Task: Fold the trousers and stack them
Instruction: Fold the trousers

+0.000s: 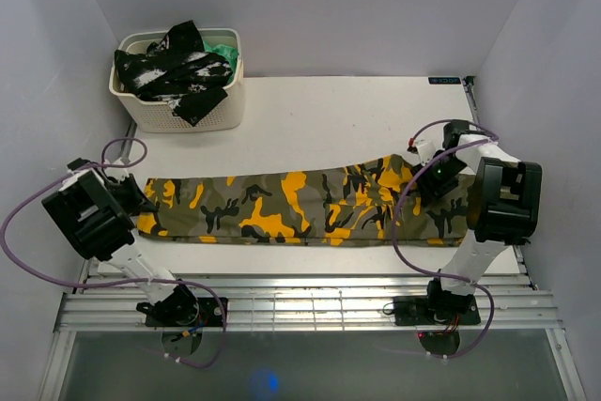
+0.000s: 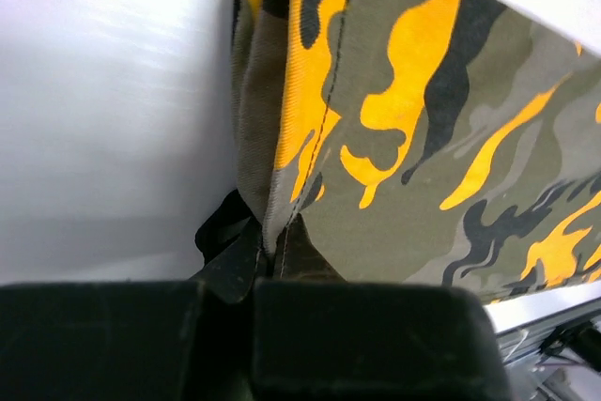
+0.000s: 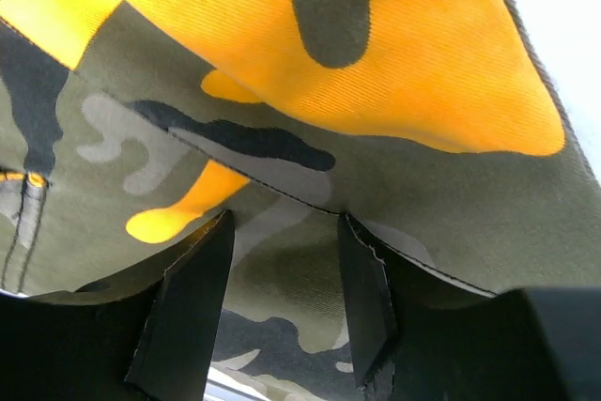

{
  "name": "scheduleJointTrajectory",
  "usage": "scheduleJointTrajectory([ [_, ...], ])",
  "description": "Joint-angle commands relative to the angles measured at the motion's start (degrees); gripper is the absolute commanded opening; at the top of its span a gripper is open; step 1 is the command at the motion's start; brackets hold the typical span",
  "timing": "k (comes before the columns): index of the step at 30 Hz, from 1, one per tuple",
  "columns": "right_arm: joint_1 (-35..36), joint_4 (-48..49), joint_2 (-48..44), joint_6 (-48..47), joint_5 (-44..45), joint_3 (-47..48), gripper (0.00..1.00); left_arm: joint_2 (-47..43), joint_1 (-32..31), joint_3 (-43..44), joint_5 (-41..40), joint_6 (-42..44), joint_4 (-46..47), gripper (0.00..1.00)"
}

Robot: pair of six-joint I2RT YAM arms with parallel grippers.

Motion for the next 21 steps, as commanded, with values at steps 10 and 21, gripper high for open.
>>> scheduleJointTrajectory([
  [10, 5.05, 0.44, 0.05, 5.33, -7.50, 5.52, 0.71, 3.42, 5.80, 14.29, -14.86, 4.64, 1.61, 0.00],
  [21, -9.88, -9.76, -4.54, -2.40, -16.00, 12.73, 0.58, 3.85, 5.80, 16.75, -16.36, 5.69, 0.82, 0.00],
])
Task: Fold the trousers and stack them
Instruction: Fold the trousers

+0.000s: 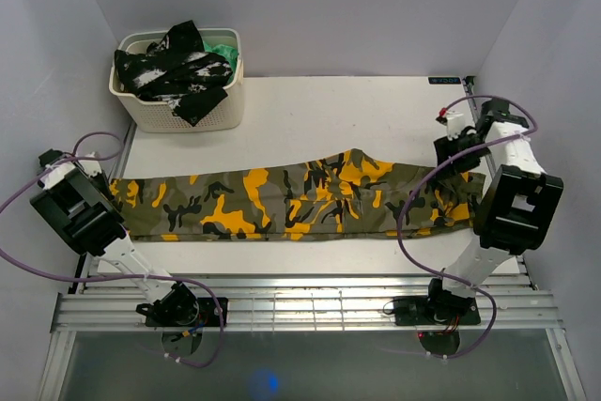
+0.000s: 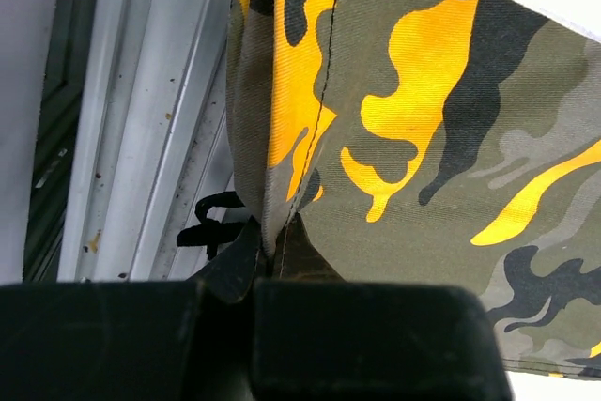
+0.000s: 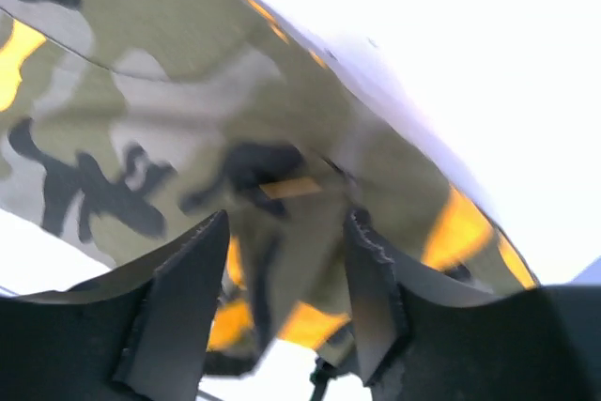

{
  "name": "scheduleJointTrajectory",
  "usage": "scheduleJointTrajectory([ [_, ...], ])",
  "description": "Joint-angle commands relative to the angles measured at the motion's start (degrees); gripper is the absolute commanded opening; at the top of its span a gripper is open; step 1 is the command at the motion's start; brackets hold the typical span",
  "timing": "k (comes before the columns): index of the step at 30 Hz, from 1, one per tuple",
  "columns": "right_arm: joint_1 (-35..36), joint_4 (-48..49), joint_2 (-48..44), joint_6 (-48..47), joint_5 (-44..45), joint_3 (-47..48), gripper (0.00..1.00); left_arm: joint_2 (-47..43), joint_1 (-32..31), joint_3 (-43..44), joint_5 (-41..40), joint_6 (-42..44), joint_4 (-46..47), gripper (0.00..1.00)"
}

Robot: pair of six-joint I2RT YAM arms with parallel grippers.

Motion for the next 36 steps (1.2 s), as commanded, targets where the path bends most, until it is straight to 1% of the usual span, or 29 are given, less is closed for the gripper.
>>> scheduleJointTrajectory([
  [1, -4.46, -6.02, -1.17, -3.06, -7.74, 3.77, 0.54, -2.03, 0.80, 3.40, -1.54, 1.06, 2.15, 0.00],
  [3, -5.53, -6.74, -2.14, -2.71, -10.04, 5.01, 0.51, -1.94, 0.80, 3.66, -1.54, 1.24, 1.71, 0.00],
  [4, -6.23, -6.04, -3.10, -2.18, -10.30, 5.62, 0.47, -1.93, 0.80, 3.93, -1.45, 1.58, 1.53, 0.00],
  [7, -6.32, -2.09, -2.68, 0.71, -10.21, 4.32, 0.44, -2.02, 0.80, 4.37, -0.31, 1.94, 0.75, 0.00],
  [10, -4.92, -0.67, 0.56, 0.81, -9.52, 0.45, 0.38, -2.98, 0.71, 5.16, 2.84, 2.55, -1.10, 0.00],
  [13, -2.38, 2.13, 2.51, 0.98, -8.64, -5.08, 0.38, -5.71, 0.19, 6.04, 7.67, 3.69, -4.08, 0.00],
  [14, -1.59, 3.01, 2.69, 1.07, -7.59, -7.53, 0.38, -7.45, -0.69, 6.91, 8.82, 4.22, -6.62, 0.00],
  [16, -0.09, 5.56, 3.04, 1.34, -6.88, -9.22, 0.38, -9.57, -1.74, 7.79, 12.86, 5.18, -9.35, 0.00],
  [17, 0.18, 5.74, 3.22, 1.77, -7.23, -9.49, 0.38, -10.71, -3.84, 8.15, 12.79, 5.28, -11.37, 0.00],
  [19, 0.71, 5.74, 3.48, 2.04, -7.58, -9.31, 0.38, -14.40, -5.87, 8.32, 13.66, 5.72, -12.87, 0.00],
  [22, 1.23, 5.31, 3.57, 2.13, -7.67, -8.61, 0.38, -18.53, -10.88, 8.15, 13.75, 5.37, -14.98, 0.00],
  [23, 1.32, 5.22, 3.57, 2.13, -7.58, -8.52, 0.38, -19.33, -13.76, 8.06, 13.75, 4.93, -15.77, 0.00],
  [24, 1.41, 5.22, 3.57, 1.95, -7.58, -8.52, 0.38, -20.03, -15.36, 7.89, 13.84, 4.23, -16.04, 0.00],
  [25, 1.41, 5.13, 3.57, 1.78, -7.58, -8.52, 0.38, -20.82, -16.76, 7.97, 14.36, 3.01, -16.57, 0.00],
  [26, 1.41, 5.04, 3.48, 1.69, -7.49, -8.52, 0.38, -21.09, -20.17, 7.97, 14.98, 1.86, -17.36, 0.00],
  [27, 1.41, 5.04, 3.48, 1.60, -7.49, -8.61, 0.38, -21.44, -22.12, 7.89, 15.42, -0.06, -17.71, 0.00],
  [28, 1.41, 4.78, 3.48, 1.51, -7.58, -8.61, 0.38, -21.45, -23.79, 7.89, 15.86, -0.08, -17.89, 0.00],
  [29, 1.41, 4.78, 3.31, 1.51, -7.67, -8.70, 0.38, -21.45, -27.55, 7.89, 16.56, -2.43, -17.98, 0.00],
  [31, 1.41, 4.86, 3.22, 1.51, -7.67, -8.87, 0.38, -21.27, -31.26, 8.06, 17.61, -4.64, -17.98, 0.00],
  [32, 1.41, 4.87, 3.22, 1.34, -7.58, -8.96, 0.38, -20.84, -34.93, 8.24, 17.79, -7.18, -17.37, 0.00],
  [34, 1.41, 4.60, 3.31, 1.34, -7.58, -8.96, 0.38, -20.57, -38.38, 8.06, 18.50, -9.65, -16.14, 0.00],
  [35, 1.41, 4.60, 3.31, 1.25, -7.67, -8.96, 0.38, -20.31, -41.71, 7.89, 18.59, -11.05, -14.57, 0.00],
  [36, 1.50, 4.43, 3.31, 1.25, -7.67, -8.96, 0.38, -20.22, -43.48, 7.89, 19.28, -13.51, -13.68, 0.00],
])
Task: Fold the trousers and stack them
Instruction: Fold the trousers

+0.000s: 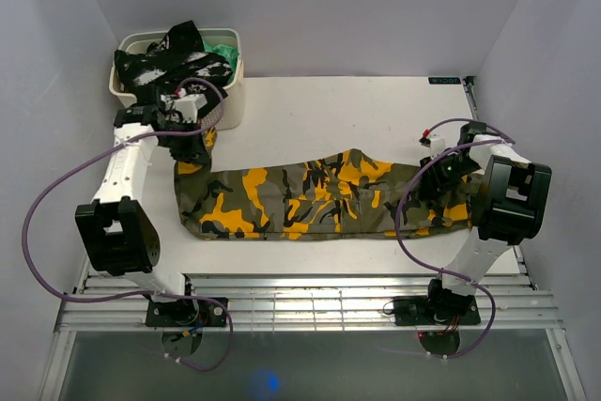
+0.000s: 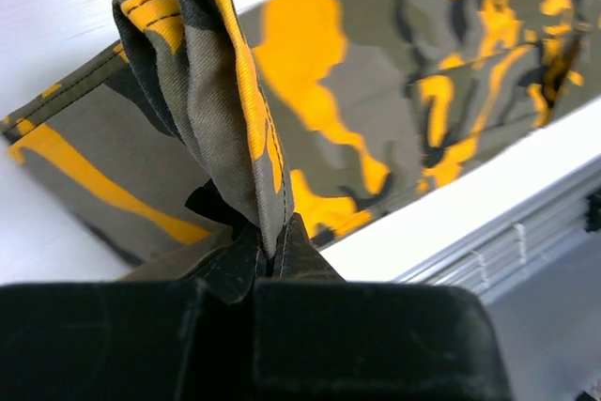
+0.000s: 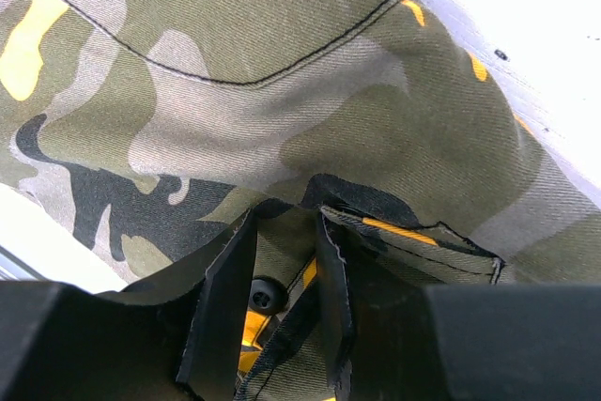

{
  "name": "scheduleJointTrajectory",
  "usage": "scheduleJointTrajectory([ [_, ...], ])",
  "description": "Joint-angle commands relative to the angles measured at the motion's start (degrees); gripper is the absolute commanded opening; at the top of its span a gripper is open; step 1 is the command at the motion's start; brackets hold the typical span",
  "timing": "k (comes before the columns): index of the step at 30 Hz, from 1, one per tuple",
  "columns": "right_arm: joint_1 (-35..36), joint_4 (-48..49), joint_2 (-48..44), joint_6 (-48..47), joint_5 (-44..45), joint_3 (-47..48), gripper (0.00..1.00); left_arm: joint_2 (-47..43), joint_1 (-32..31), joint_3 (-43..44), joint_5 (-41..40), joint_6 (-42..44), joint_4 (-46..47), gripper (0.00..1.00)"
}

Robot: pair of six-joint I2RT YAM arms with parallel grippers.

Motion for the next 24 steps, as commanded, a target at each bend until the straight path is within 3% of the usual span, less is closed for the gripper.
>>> scheduleJointTrajectory([
  [1, 0.32, 0.40, -1.04, -0.50, -0.78, 0.88, 0.38, -0.92, -6.22, 0.89, 4.93, -8.45, 3.37, 0.00],
  [3, 0.32, 0.41, -1.04, -0.50, -0.70, 0.87, 0.38, -2.05, -12.02, -0.94, 4.42, -13.79, 8.28, 0.00],
  [6, 0.40, 0.40, -1.13, -0.50, -0.61, 0.96, 0.38, -2.50, -19.93, -4.72, -4.80, -25.04, 15.67, 0.00],
  [11, 0.41, -0.03, -0.52, -0.24, -0.70, 1.58, 0.38, 2.85, -31.52, -4.83, -11.15, -32.19, 20.86, 0.00],
  [18, 0.76, 0.05, 0.10, 0.03, -0.52, 1.67, 0.38, 6.20, -39.54, -5.96, -13.78, -40.10, 31.67, 0.00],
  [24, 0.76, 0.05, -0.08, -0.06, -0.69, 1.49, 0.37, 10.67, -44.82, -4.91, -16.07, -43.79, 35.02, 0.00],
])
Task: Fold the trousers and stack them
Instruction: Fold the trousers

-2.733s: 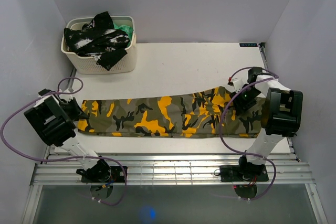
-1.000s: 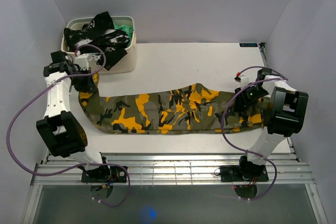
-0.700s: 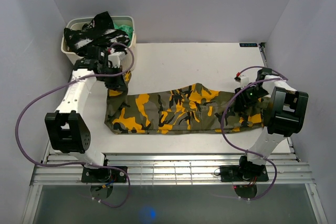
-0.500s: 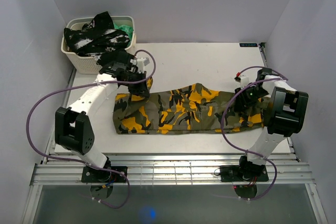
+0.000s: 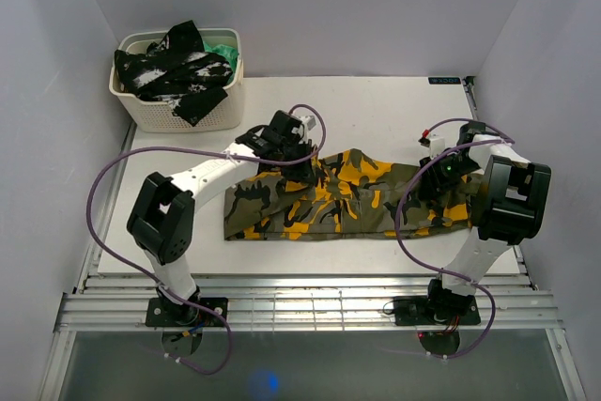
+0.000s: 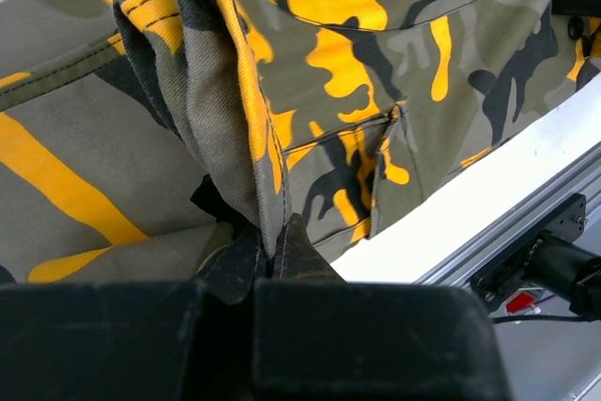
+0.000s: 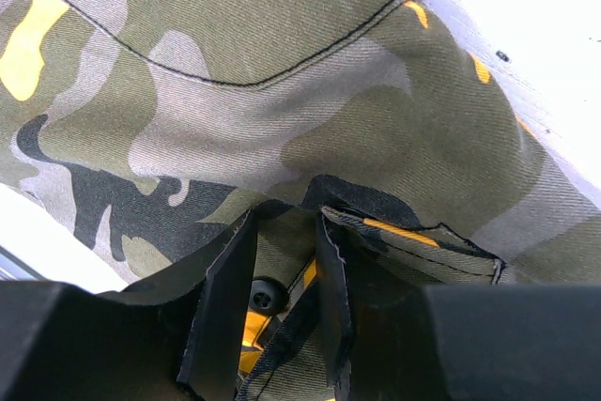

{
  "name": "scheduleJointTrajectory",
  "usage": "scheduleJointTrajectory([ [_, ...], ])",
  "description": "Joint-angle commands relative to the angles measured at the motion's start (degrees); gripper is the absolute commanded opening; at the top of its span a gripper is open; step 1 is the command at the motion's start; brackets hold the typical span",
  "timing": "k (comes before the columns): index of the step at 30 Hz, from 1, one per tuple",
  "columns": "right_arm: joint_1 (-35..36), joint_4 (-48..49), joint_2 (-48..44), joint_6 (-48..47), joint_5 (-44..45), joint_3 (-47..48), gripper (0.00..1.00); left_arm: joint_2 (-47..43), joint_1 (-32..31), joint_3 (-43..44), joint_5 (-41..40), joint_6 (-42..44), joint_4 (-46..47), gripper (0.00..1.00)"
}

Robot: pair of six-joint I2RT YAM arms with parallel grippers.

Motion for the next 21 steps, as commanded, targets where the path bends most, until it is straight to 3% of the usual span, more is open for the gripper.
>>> scheduleJointTrajectory([
  [1, 0.43, 0.10, -0.10, -0.10, -0.98, 1.45, 0.38, 1.74, -2.46, 1.25, -1.43, -4.41, 4.99, 0.00],
  [17, 0.52, 0.36, 0.08, -0.37, -1.86, 0.74, 0.37, 4.38, -10.90, -0.42, -0.99, -8.72, 8.24, 0.00],
  [18, 0.78, -0.07, -0.27, -0.28, -2.03, 0.92, 0.37, 4.73, -11.25, 0.11, -0.81, -8.46, 8.07, 0.04],
  [19, 0.87, -0.25, -0.45, 0.07, -2.38, 1.09, 0.38, 5.00, -11.34, 0.90, -0.81, -8.11, 6.94, 0.13],
  [20, 1.04, -0.34, -0.80, 0.42, -3.08, 1.44, 0.38, 5.61, -11.43, 2.90, -1.25, -7.15, 6.32, 0.40],
  [21, 1.57, -0.52, -1.58, 0.68, -3.44, 1.71, 0.39, 5.70, -11.43, 4.06, -1.69, -6.18, 5.53, 0.50],
])
